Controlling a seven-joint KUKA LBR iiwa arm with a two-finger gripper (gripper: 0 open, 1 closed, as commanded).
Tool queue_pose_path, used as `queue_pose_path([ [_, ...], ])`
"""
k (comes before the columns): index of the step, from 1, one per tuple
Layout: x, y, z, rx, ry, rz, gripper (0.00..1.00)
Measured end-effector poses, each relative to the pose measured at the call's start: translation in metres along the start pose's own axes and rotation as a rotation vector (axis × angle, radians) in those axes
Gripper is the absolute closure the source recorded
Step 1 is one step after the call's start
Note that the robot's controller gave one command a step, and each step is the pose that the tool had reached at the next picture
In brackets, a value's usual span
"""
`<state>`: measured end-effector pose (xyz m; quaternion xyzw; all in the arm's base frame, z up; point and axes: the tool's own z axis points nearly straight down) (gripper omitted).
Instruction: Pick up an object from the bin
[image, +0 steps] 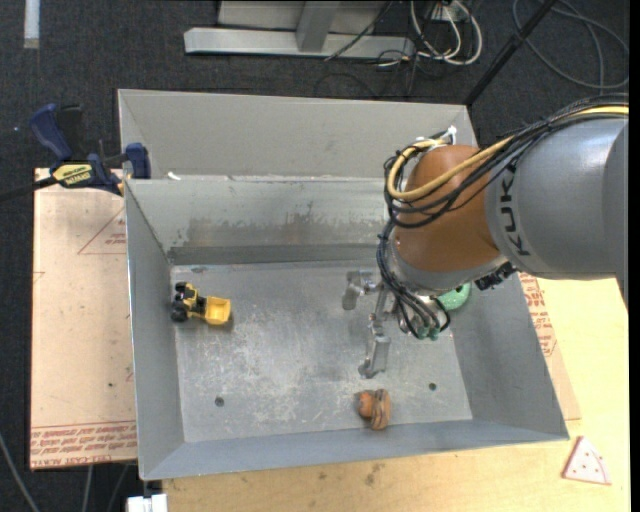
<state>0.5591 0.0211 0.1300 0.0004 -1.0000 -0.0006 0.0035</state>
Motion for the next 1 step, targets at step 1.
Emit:
queue_pose_path([
  [1,-0.0018,-0.0001,-0.0042,0.000,-0.007,0.000,0.00],
])
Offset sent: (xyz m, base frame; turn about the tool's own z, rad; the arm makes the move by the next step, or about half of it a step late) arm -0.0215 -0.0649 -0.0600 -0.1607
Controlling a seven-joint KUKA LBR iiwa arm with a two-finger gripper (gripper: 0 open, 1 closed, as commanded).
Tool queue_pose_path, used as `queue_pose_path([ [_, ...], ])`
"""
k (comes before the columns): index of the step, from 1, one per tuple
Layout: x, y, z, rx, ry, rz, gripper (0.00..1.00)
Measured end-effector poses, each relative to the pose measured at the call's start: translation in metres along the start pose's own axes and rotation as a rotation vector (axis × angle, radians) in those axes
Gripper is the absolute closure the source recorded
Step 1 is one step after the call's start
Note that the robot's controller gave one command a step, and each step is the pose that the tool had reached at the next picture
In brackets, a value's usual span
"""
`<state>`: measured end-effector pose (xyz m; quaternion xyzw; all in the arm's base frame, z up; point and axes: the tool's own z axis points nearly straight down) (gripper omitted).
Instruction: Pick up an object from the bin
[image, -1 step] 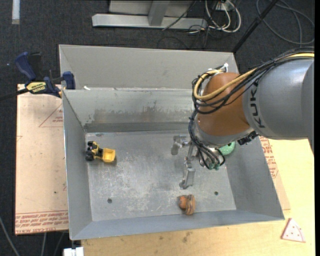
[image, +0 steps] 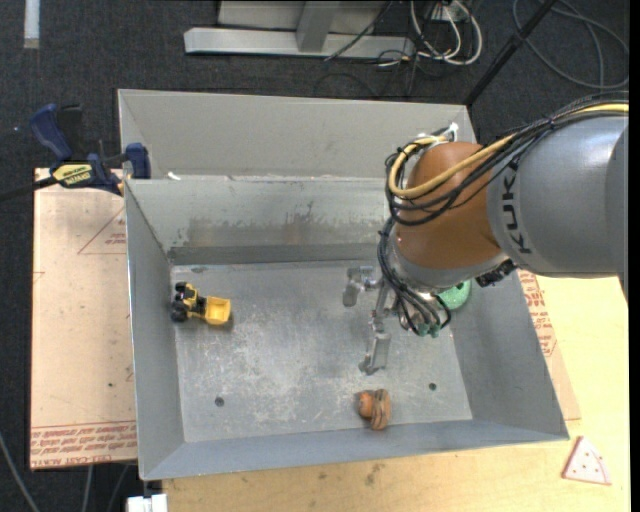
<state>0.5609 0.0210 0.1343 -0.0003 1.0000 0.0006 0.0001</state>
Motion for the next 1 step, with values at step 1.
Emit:
queue_pose_path([
  [1,0.0000,-0.0001,0.0000,0.000,0.000,0.000,0.00],
])
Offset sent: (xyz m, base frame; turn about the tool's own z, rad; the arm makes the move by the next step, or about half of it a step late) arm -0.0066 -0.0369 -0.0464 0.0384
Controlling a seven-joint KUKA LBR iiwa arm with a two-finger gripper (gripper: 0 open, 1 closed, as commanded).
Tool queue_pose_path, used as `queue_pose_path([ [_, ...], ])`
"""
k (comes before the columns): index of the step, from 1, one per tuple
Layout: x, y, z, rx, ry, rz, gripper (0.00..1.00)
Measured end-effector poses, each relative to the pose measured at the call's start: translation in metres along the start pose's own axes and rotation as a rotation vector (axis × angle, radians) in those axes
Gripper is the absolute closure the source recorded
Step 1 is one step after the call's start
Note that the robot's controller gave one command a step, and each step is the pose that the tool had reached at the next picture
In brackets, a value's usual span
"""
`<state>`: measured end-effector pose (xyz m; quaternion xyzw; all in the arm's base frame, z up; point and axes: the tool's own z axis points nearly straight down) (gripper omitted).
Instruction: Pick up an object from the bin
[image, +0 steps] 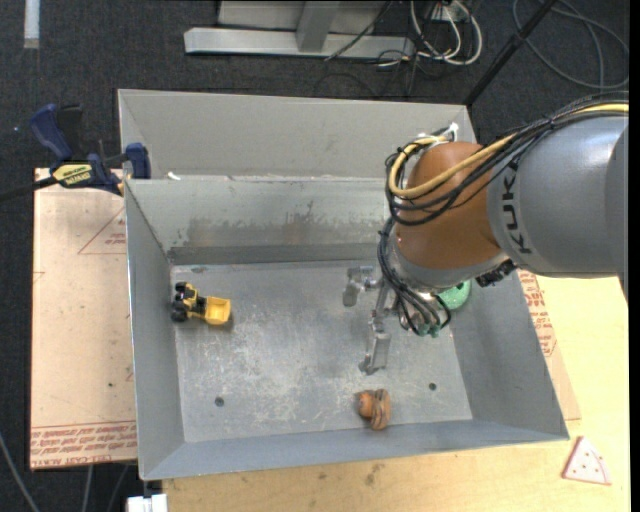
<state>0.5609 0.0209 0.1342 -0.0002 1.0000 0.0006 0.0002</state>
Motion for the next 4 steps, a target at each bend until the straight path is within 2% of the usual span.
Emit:
queue_pose_path([
  [1,0.000,-0.001,0.002,-0.001,-0.003,-0.005,0.00],
  [2,-0.014,0.001,0.041,0.002,-0.004,-0.066,0.00],
  [3,0.013,-0.027,0.041,-0.003,0.003,-0.139,0.00],
  [4,0.047,-0.056,0.035,0.002,-0.002,-0.118,0.00],
])
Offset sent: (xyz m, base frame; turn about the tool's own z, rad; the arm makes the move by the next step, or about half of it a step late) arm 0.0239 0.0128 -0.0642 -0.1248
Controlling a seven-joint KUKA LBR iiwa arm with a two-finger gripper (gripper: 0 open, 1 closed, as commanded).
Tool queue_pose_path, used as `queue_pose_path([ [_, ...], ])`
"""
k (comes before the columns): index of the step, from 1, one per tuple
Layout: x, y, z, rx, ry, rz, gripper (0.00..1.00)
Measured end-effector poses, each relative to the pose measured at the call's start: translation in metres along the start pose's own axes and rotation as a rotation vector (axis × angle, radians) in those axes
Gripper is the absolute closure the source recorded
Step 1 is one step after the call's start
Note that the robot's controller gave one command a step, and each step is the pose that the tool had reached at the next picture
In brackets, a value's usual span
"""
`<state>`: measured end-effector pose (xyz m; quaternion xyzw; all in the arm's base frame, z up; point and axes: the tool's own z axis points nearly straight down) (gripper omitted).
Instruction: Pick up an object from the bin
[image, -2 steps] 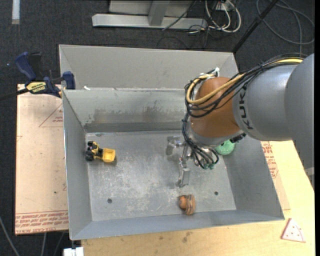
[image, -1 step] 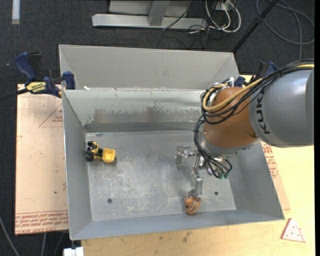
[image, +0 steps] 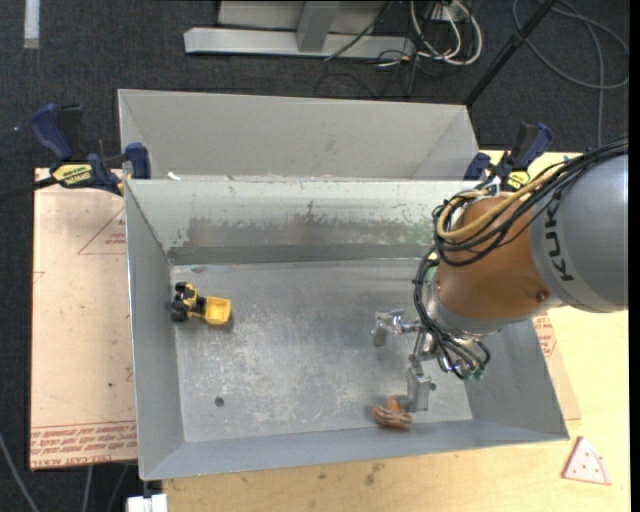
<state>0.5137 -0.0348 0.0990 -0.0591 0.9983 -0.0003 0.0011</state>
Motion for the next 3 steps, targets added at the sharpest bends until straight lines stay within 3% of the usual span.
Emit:
queue_pose_path([
  [1,0.016,0.014,0.020,0.000,-0.006,-0.010,0.00],
  [2,0.032,0.002,0.026,0.002,-0.004,-0.199,1.00],
  [3,0.032,0.002,0.026,0.002,-0.005,-0.199,1.00],
])
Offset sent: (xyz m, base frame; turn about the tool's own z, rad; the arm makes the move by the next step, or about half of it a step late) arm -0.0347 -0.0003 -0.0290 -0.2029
